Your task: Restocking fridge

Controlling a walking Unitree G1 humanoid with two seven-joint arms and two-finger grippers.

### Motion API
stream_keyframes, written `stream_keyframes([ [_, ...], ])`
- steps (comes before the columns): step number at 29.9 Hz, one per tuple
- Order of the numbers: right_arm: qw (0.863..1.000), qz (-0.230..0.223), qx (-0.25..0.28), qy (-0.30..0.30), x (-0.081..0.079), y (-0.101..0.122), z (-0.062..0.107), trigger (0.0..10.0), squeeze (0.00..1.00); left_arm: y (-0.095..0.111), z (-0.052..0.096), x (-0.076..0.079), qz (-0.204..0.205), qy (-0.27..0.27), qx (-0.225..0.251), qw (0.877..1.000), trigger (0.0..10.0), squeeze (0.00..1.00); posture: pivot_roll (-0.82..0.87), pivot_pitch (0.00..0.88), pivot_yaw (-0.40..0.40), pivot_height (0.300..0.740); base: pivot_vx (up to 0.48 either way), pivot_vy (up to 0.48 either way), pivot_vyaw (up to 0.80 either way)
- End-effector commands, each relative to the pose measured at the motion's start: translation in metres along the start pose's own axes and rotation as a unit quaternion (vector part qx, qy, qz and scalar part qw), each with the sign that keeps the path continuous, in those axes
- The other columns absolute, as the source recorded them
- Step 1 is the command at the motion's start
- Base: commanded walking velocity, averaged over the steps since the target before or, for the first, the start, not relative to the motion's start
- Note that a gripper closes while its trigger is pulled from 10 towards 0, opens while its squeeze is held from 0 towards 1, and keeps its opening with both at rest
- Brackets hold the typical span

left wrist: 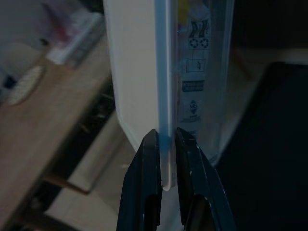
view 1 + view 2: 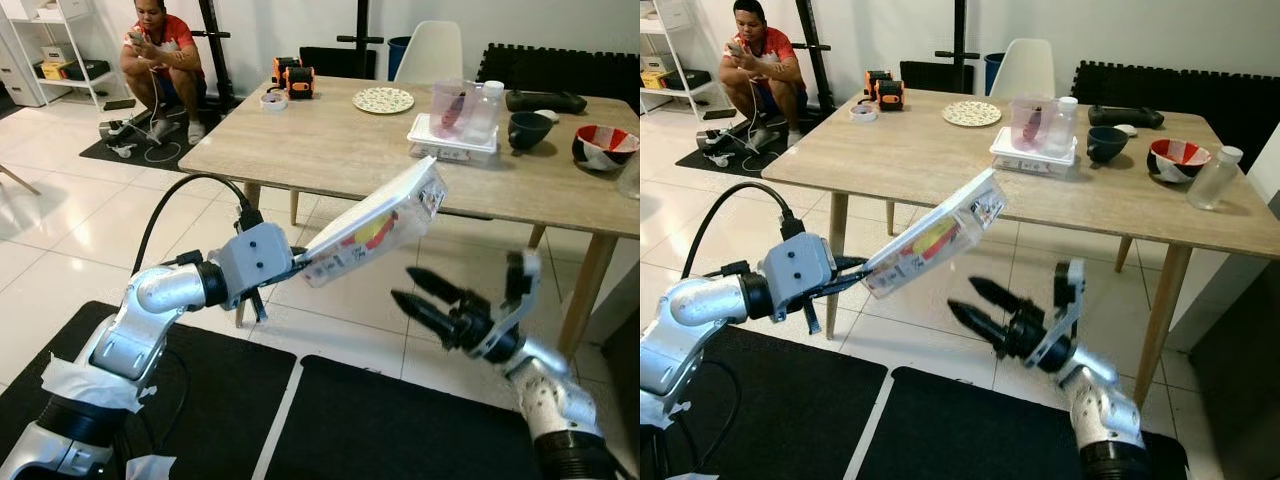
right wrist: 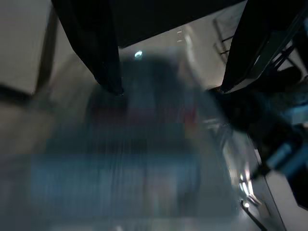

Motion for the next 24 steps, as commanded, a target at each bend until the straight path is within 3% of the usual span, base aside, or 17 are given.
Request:
stream_keyframes([
  [1,1.000,0.007,-0.001,0.011,-0.002,0.004,-0.002,10.0,0.00,0.004,0.004,-0.001,-0.006,-0.005,0.002,1.000,10.0,0.00,-0.11,0.032,-0.002,0.740,0.000,0.000,0.00],
  [6,0.997,0.042,-0.062,0.035,-0.004,0.004,0.006,10.0,0.00,0.001,0.009,-0.004,-0.007,-0.006,-0.008,1.000,10.0,0.00,-0.10,0.033,-0.005,0.740,0.000,0.000,0.00],
  [7,0.990,0.060,-0.117,0.050,-0.004,0.003,0.016,10.0,0.20,-0.001,0.013,-0.006,-0.008,-0.006,-0.014,1.000,10.0,0.00,-0.10,0.033,-0.005,0.740,0.000,0.000,0.00],
  [8,0.981,0.071,-0.169,0.060,-0.002,0.004,0.029,10.0,0.94,-0.002,0.016,-0.007,-0.010,-0.008,-0.019,1.000,10.0,0.00,-0.10,0.034,-0.006,0.740,0.000,0.000,0.00],
  [9,0.967,0.084,-0.233,0.060,0.002,0.004,0.044,10.0,1.00,-0.003,0.019,-0.008,-0.011,-0.012,-0.025,1.000,10.0,0.00,-0.10,0.034,-0.006,0.740,0.000,0.000,0.00],
  [12,0.956,0.091,-0.272,0.058,0.004,0.005,0.053,10.0,1.00,-0.004,0.020,-0.008,-0.012,-0.015,-0.029,0.999,10.0,0.00,-0.10,0.034,-0.006,0.740,0.000,0.000,0.00],
  [14,0.925,0.127,-0.358,0.030,0.017,0.008,0.077,10.0,1.00,-0.005,0.024,-0.009,-0.013,-0.021,-0.035,0.999,10.0,0.00,-0.10,0.035,-0.006,0.740,0.000,0.000,0.00],
  [16,0.901,0.176,-0.397,-0.009,0.034,0.021,0.091,10.0,1.00,-0.006,0.027,-0.009,-0.014,-0.031,-0.043,0.999,10.0,0.00,-0.10,0.035,-0.006,0.740,0.000,0.000,0.00],
  [21,0.887,0.231,-0.398,-0.030,0.044,0.040,0.089,10.0,1.00,-0.006,0.029,-0.008,-0.011,-0.044,-0.047,0.998,10.0,0.00,-0.10,0.035,-0.006,0.740,0.000,0.000,0.00],
  [22,0.889,0.266,-0.371,-0.032,0.047,0.054,0.078,10.0,1.00,-0.005,0.031,-0.006,-0.002,-0.059,-0.048,0.997,10.0,0.00,-0.11,0.039,-0.005,0.740,0.000,0.000,0.00],
  [23,0.889,0.266,-0.371,-0.032,0.047,0.054,0.078,10.0,1.00,-0.005,0.031,-0.006,-0.002,-0.059,-0.048,0.997,10.0,0.00,-0.11,0.039,-0.005,0.740,0.000,0.000,0.00],
  [24,0.892,0.310,-0.328,-0.023,0.046,0.070,0.060,10.0,1.00,-0.005,0.034,-0.003,0.009,-0.079,-0.049,0.996,10.0,0.00,-0.11,0.038,-0.003,0.740,0.000,0.000,0.00],
])
Point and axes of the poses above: a point about 5 cm out from each wrist's last joint towards the gripper, its own z axis pointing back from the gripper into the wrist, its own y axis along the axis of the wrist's last joint, x = y × z, the point moved 2 cm from there along -z, pointing out of the wrist towards the gripper, and after that the axes turned 5 degrees about z, right-handed, at the moved point
